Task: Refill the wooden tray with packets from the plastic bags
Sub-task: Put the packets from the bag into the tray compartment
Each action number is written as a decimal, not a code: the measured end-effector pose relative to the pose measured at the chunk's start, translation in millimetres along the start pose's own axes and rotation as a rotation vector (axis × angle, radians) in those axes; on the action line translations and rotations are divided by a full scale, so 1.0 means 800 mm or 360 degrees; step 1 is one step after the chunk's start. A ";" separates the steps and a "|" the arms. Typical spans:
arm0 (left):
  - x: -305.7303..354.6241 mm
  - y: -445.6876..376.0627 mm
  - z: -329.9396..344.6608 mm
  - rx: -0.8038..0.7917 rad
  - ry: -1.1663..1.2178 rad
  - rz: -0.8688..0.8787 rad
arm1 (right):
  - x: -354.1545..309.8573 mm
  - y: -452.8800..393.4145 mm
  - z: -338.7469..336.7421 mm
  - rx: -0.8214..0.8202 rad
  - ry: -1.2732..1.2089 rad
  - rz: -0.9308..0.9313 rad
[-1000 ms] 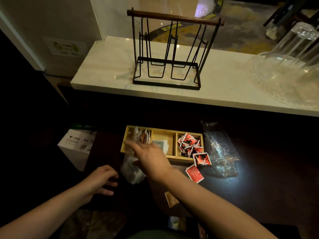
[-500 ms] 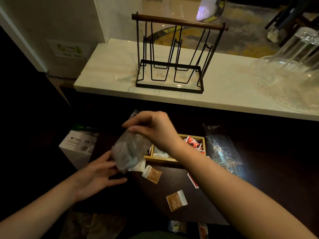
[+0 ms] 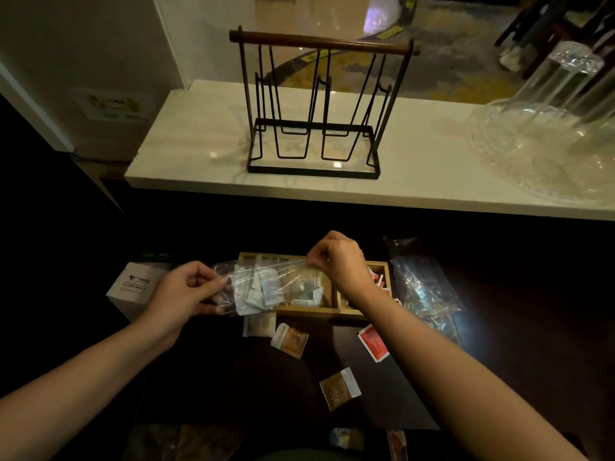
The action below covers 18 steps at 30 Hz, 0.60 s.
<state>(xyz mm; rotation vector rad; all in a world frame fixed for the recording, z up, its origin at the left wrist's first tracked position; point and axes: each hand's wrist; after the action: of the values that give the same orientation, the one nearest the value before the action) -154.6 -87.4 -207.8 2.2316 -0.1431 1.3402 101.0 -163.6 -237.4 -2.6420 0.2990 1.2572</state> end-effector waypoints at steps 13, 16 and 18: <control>0.038 -0.017 0.015 -0.0048 -0.0280 0.0208 | 0.035 0.012 0.005 0.0001 -0.0161 0.0166; 0.053 -0.012 0.015 -0.0031 -0.0346 0.0284 | 0.031 0.011 0.001 0.0050 -0.0196 0.0174; 0.064 -0.005 0.014 -0.0002 -0.0393 0.0354 | 0.028 0.009 0.000 0.0086 -0.0215 0.0171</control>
<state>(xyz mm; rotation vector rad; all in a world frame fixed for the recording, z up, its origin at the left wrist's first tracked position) -118.1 -80.5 -170.0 2.4302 -0.4930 1.1656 113.3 -173.0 -255.6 -2.5109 0.4516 1.4318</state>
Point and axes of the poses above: each hand's wrist, its own y-axis away from the middle knuckle, its own z-axis out of the palm, x = y × z, and after that the axes turned 14 degrees about -y, right-handed
